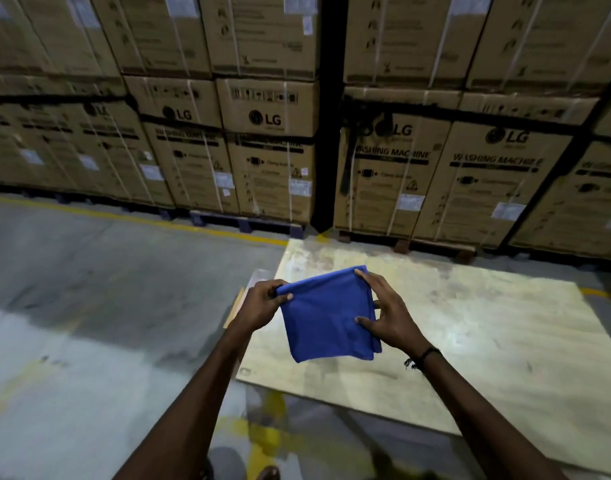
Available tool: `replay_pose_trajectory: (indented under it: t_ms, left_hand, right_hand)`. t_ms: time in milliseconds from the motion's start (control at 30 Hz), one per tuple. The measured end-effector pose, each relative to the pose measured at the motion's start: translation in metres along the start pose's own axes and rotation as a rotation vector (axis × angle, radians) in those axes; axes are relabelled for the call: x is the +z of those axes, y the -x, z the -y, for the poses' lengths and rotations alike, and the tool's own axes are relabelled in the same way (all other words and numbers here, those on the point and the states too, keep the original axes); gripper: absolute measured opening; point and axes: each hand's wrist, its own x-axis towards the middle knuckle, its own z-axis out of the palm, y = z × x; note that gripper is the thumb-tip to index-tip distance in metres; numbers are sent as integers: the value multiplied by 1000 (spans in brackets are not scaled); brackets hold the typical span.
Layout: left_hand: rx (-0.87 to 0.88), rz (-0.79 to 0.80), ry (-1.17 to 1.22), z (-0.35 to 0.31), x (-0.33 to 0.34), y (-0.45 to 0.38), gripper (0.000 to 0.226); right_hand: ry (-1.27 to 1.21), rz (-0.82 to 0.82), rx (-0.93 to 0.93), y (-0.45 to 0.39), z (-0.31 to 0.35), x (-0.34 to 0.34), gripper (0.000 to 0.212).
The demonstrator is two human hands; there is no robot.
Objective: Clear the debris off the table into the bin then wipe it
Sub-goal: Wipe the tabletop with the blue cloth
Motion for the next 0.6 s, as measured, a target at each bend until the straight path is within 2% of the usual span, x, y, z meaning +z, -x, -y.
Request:
replay_pose_trajectory:
  t_ms: [167,233,367,467,533,600]
  left_hand:
    - [-149,-15,143,41,3,9,28]
    - [-129,-49,108,59,5,9,33]
    - [-40,-40,68,93,5,3,19]
    - [-27,39,72,119,8,0,19]
    - [-69,146,115,140,11,-2,15]
    - [-106,262,101,156,16,-3,40]
  right_hand:
    - [5,24,112,9,-22,44,105]
    - [-5,32,179,11,-30,62,110]
    - [-59,36,317,11,-44,99,114]
    - [-81,34,380,14,-50,121,114]
    - [-72,23,436,19,-60,137,115]
    - [-41,17,501,24,-71,148,117]
